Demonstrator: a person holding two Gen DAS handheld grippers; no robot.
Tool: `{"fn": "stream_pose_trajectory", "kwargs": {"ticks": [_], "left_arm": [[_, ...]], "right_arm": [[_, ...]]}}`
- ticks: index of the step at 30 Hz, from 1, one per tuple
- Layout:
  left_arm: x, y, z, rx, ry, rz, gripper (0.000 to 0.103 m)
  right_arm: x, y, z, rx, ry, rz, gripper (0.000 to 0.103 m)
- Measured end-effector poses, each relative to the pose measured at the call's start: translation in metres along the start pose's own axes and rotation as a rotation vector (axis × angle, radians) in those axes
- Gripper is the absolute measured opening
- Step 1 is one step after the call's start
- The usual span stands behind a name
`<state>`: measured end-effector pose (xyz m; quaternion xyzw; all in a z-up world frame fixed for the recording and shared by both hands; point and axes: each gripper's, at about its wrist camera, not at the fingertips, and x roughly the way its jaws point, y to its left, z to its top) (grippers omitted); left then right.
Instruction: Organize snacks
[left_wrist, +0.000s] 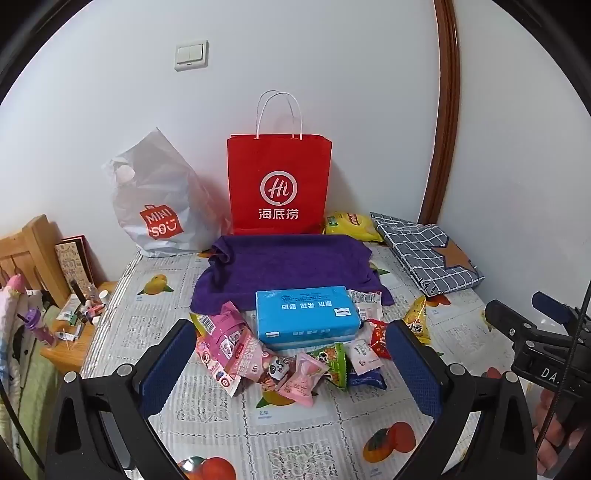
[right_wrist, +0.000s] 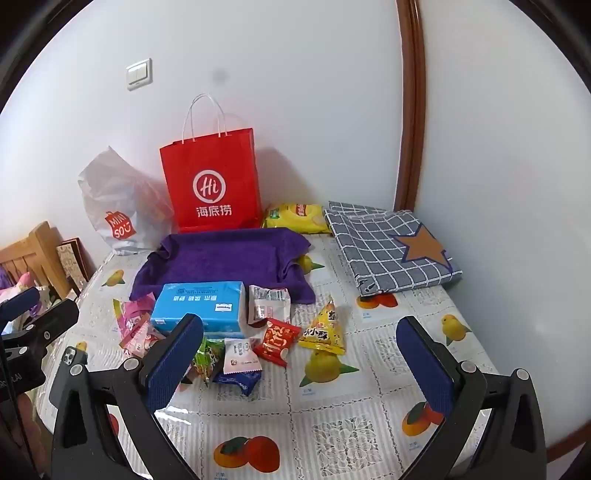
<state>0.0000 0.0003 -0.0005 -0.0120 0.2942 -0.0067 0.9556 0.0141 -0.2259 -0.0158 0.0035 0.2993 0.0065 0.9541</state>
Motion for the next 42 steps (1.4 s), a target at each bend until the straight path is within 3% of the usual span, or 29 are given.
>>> {"fn": "stream_pose_trajectory", "kwargs": {"ticks": [42], "left_arm": [[-0.01,0.01,0.004,-0.041,-0.009,0.005,0.102]], "right_arm": [[-0.011,0.006,0.001,-0.022,-0.011,0.011,0.103]]}}
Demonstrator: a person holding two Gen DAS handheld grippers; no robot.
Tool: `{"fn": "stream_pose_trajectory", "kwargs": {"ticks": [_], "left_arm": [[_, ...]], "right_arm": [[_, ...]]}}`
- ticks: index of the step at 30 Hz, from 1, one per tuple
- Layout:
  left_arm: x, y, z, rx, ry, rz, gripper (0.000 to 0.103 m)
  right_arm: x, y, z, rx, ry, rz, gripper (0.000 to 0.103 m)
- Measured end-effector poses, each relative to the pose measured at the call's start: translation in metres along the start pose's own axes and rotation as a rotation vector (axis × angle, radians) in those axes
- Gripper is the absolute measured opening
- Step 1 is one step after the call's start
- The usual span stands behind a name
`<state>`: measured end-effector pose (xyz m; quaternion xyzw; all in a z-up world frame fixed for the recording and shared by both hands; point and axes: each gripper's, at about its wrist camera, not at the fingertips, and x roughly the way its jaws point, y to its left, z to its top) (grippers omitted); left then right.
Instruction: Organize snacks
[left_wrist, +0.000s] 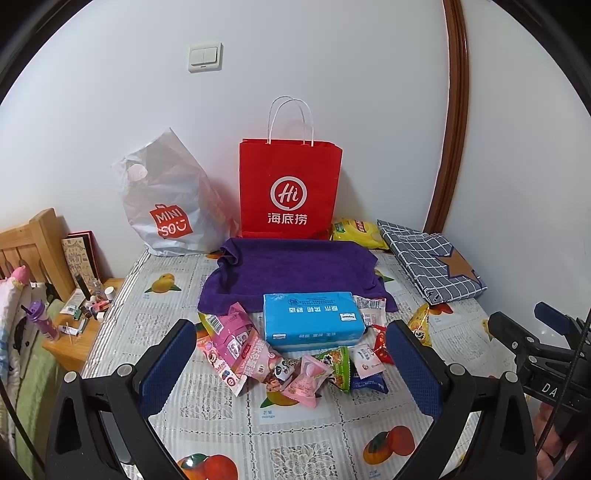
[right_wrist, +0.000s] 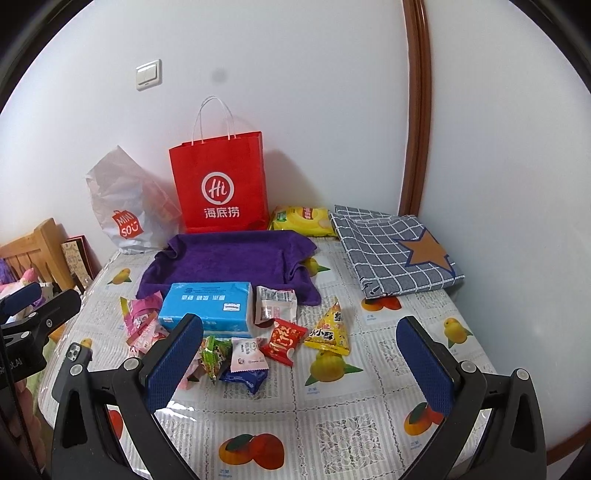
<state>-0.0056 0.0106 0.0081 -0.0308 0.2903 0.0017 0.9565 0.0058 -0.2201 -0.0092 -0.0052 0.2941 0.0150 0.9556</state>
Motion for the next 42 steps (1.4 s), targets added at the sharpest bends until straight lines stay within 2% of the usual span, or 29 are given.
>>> {"fn": "stream_pose_trajectory", "kwargs": {"ticks": [42], "left_arm": [[-0.0053,-0.0026,-0.0008,0.01,-0.021,0.017,0.102]], "right_arm": [[-0.0031,0.0001,-0.0013,0.0,-0.004,0.014,0.103]]}}
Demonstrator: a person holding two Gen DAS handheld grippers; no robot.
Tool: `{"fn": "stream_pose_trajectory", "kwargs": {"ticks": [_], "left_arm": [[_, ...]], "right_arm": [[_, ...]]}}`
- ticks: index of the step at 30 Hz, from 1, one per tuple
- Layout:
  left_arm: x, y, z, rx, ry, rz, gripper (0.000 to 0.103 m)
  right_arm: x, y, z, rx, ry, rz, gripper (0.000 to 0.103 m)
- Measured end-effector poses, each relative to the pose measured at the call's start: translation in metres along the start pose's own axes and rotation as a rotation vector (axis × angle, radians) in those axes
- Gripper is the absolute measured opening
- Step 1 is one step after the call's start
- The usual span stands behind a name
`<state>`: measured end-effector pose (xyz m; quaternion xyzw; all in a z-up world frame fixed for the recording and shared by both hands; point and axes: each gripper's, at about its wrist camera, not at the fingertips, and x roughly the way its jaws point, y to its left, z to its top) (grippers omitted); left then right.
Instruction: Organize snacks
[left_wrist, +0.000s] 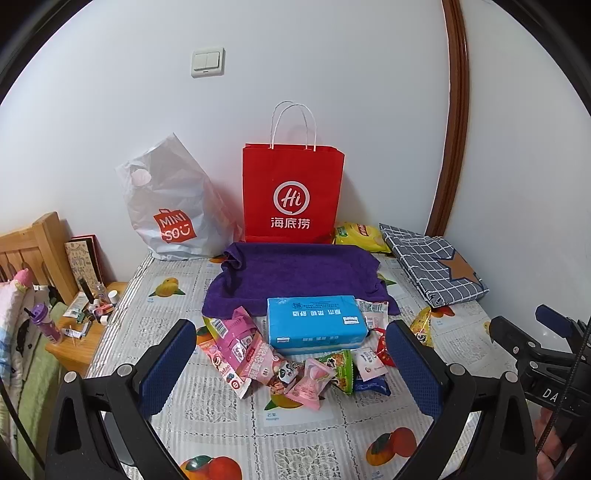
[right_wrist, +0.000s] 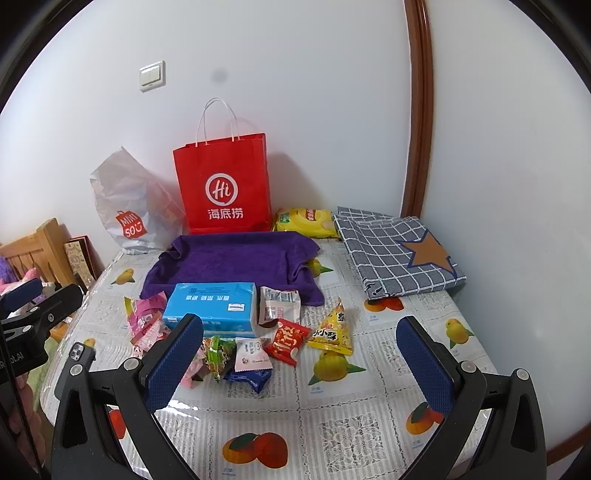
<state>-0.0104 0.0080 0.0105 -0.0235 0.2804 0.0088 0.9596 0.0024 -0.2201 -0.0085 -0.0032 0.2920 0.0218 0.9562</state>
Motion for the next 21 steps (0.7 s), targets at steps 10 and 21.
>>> {"fn": "stream_pose_trajectory", "kwargs": {"ticks": [10,21], "left_arm": [[-0.0008,0.0033,-0.0025,-0.01,-0.001,-0.004,0.102],[-0.001,0.0056,-0.0021,-0.007,-0.005,0.002,0.102]], "right_arm": [[-0.0008,0.002,0.0006,-0.004,-0.002,-0.001,0.103],[-0.0016,0.0037,-0.0005,-0.009,-0.004,-0.002,0.103]]}}
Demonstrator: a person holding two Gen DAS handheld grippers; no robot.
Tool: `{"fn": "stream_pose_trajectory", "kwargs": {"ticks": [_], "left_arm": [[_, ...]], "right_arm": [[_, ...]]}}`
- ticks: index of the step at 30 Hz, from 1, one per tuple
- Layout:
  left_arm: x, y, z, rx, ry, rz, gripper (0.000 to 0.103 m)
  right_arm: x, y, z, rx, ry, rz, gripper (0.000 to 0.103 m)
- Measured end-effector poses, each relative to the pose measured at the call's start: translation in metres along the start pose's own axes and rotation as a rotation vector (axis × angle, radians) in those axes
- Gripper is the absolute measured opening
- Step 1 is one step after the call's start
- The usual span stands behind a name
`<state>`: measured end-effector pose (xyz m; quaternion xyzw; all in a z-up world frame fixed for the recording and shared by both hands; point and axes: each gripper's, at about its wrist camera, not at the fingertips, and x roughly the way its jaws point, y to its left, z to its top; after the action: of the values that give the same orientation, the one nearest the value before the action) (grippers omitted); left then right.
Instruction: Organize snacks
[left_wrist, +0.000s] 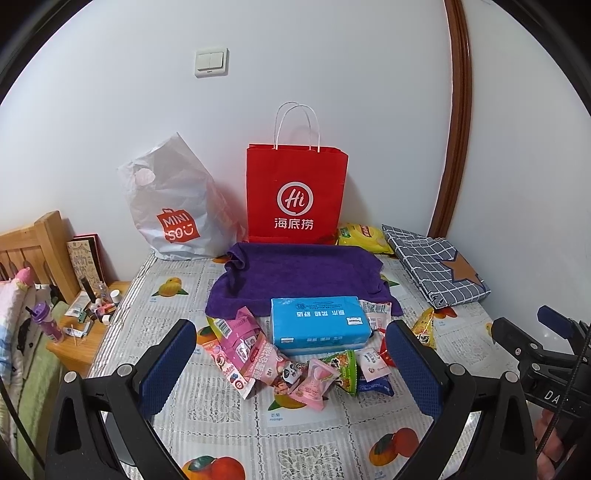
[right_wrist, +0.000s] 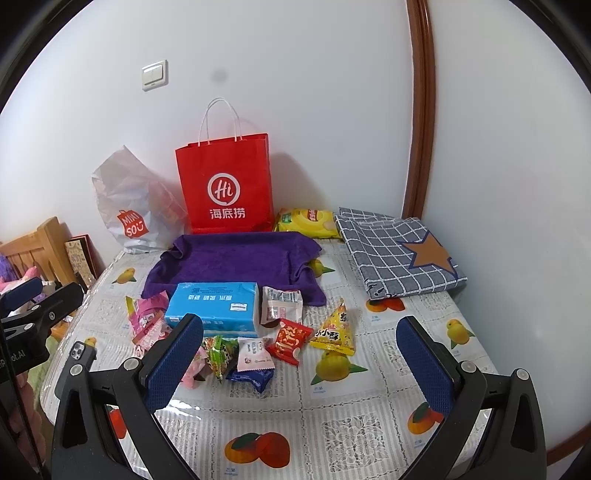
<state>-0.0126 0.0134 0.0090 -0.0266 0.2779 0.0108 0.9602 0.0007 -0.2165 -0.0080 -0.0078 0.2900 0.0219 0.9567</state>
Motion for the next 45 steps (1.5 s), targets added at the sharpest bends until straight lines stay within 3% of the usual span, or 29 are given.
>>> {"fn": "stream_pose_trajectory", "kwargs": {"ticks": [16,23,30,35,38,40,45], "left_arm": [[0.018,0.004,0.003,-0.005,0.019,-0.003,0.102],[0.033,0.013,0.006,0.001,0.029,0.023,0.102],[0.075,0.042,-0.006,-0.054,0.092,0.051,0.102],[0.12,0.055,-0.021,-0.047,0.197,0.066,0.102],[0.138,0.061,-0.027,-0.057,0.229,0.06,0.101],[0.148,0.066,-0.031,-0.067,0.248,0.054,0.101],[0.161,0.074,-0.036,-0.081,0.257,0.05,0.101]], "right_arm": [[0.008,0.003,0.004,-0.001,-0.003,0.024,0.103],[0.037,0.001,0.01,-0.009,0.005,0.025,0.103],[0.08,-0.024,-0.003,-0.01,0.011,-0.045,0.103],[0.131,-0.047,-0.028,-0.001,0.111,-0.068,0.103],[0.168,-0.063,-0.042,0.07,0.226,-0.084,0.099],[0.183,-0.074,-0.049,0.133,0.249,-0.059,0.089],[0.214,-0.072,-0.049,0.149,0.268,-0.006,0.086]]}}
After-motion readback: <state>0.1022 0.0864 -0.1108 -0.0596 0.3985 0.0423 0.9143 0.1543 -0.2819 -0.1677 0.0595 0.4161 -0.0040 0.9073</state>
